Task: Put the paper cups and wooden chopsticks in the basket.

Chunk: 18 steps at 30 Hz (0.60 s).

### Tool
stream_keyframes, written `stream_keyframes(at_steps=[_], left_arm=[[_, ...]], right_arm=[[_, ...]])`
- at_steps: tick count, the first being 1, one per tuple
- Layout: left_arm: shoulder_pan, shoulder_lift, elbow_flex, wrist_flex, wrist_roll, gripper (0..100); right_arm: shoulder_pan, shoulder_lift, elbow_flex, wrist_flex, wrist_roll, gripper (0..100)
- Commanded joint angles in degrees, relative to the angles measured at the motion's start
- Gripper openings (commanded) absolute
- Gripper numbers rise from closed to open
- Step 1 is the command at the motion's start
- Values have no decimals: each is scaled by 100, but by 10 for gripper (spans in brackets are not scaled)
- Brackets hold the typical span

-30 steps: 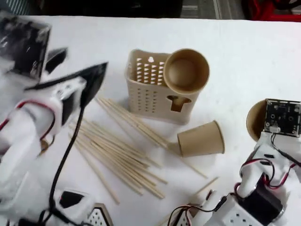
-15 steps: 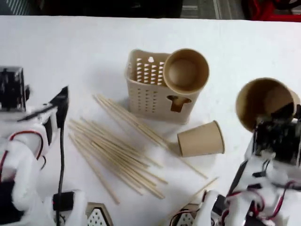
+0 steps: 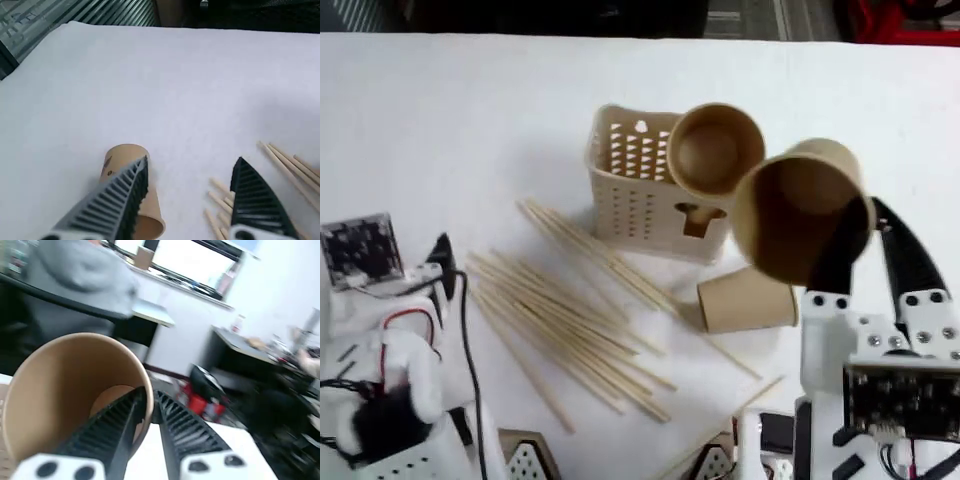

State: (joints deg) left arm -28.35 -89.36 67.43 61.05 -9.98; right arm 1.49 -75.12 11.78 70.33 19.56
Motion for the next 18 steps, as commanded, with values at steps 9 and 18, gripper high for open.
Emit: stream_keyframes(at_steps=[9,18], left_arm=[[-66,-1516,2057,-774,264,264],[-66,-1516,2198,-756,255,264]], right_arm=[[-1596,725,-229,-154,-396,20],[-1543,1727,-211,-673,-466,20]])
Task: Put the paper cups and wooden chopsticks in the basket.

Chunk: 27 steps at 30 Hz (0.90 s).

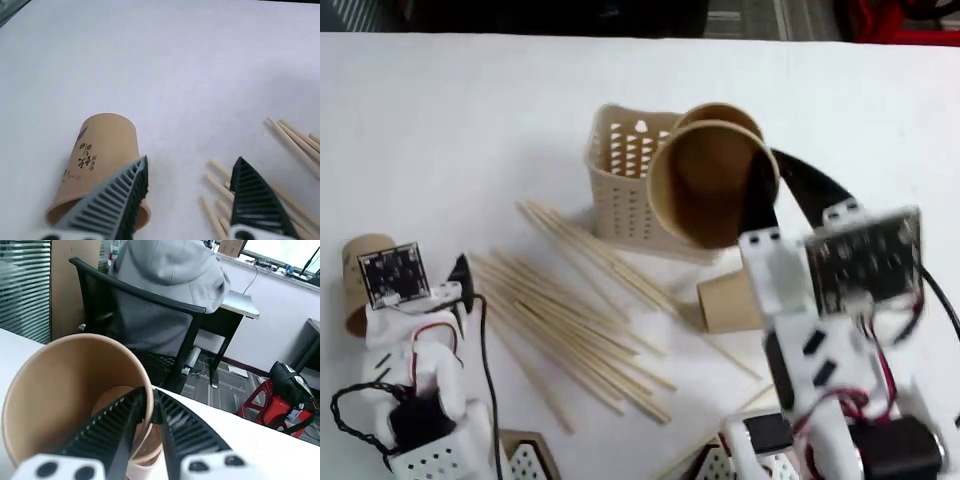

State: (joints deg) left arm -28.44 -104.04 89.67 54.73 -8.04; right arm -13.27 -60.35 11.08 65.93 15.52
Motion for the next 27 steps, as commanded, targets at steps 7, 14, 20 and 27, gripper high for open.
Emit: stream_keyframes(at_steps=[7,14,20,27], left_arm=[[-57,-48,-18,-123,62,264],[-57,-48,-9,-123,53,264],[-57,-48,-9,-123,53,264],[-57,-48,-9,-123,53,264]], right_arm=[[171,778,114,-532,-62,20],[593,1165,712,-1191,-62,20],[611,1631,870,-1358,-62,20],[611,2360,835,-1358,-62,27]])
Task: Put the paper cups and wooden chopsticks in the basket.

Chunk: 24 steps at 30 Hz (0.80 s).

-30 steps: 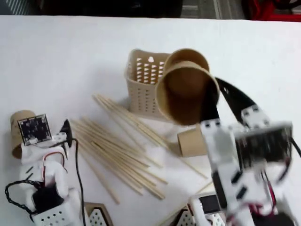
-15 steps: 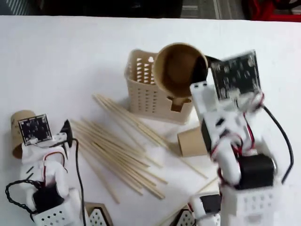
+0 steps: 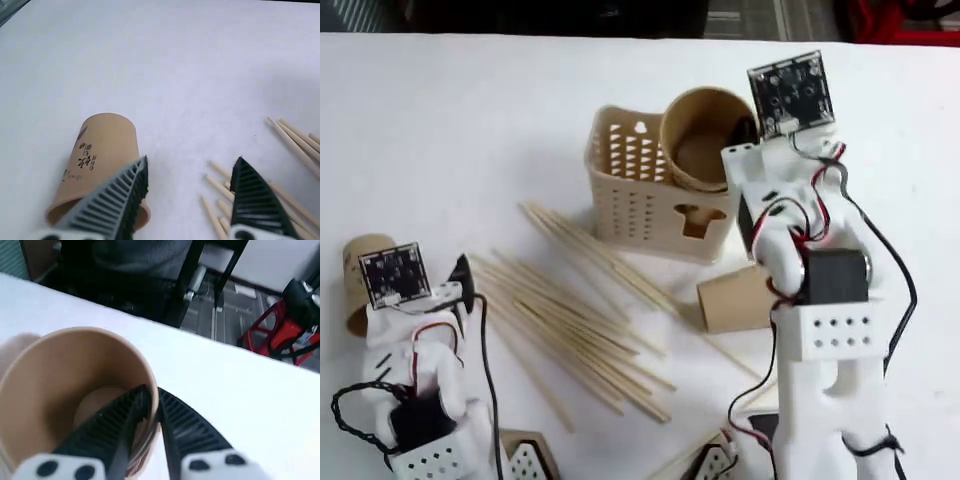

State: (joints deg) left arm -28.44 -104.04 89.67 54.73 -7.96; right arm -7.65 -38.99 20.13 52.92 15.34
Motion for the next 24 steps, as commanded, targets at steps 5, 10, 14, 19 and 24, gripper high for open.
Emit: stream_keyframes(at_steps=[5,10,14,19,24], left_arm=[[-57,-48,-9,-123,44,264],[-57,-48,9,-123,44,264],[-57,-48,53,-149,44,264],[-57,-48,62,-158,44,264],[-57,-48,62,-158,44,264]], right_arm=[[48,286,-264,171,-167,176],[57,312,-1081,866,-659,275],[57,338,-1811,1534,-651,258],[57,347,-2409,2633,-642,259],[549,356,-2470,3336,-484,259]])
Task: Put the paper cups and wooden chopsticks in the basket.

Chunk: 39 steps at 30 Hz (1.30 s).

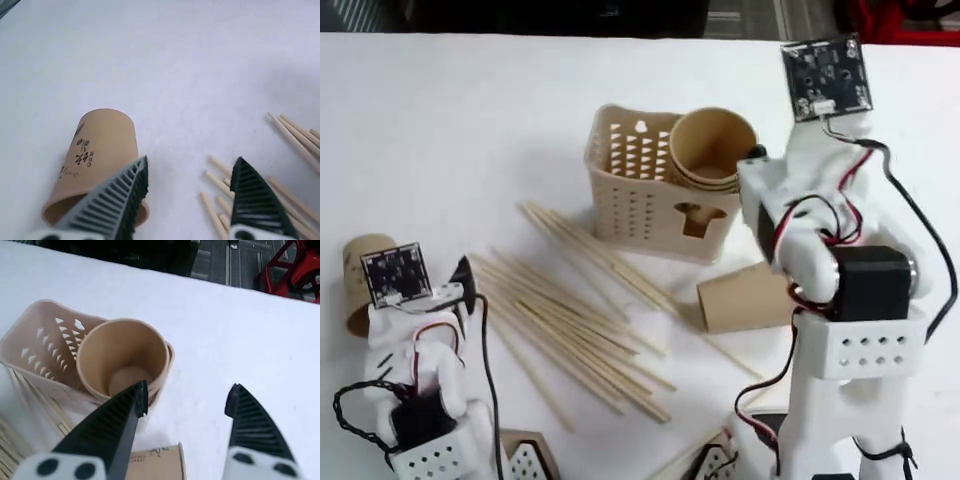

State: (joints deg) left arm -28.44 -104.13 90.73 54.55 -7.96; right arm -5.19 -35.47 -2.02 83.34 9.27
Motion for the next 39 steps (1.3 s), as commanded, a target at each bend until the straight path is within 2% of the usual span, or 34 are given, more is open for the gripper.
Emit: stream_keyframes(at_steps=[1,7,12,20,39], left_arm=[[-57,-40,-44,-141,44,264],[-57,-40,-44,-141,44,264],[-57,-40,-35,-141,44,264],[-57,-40,-26,-105,-202,264],[-57,-40,-18,-97,-229,264]], right_arm=[[418,4,-255,418,299,259],[954,4,-123,1209,993,258],[1253,4,756,1341,1327,258],[1270,4,2400,585,1424,258],[1235,4,4176,-980,1415,238]])
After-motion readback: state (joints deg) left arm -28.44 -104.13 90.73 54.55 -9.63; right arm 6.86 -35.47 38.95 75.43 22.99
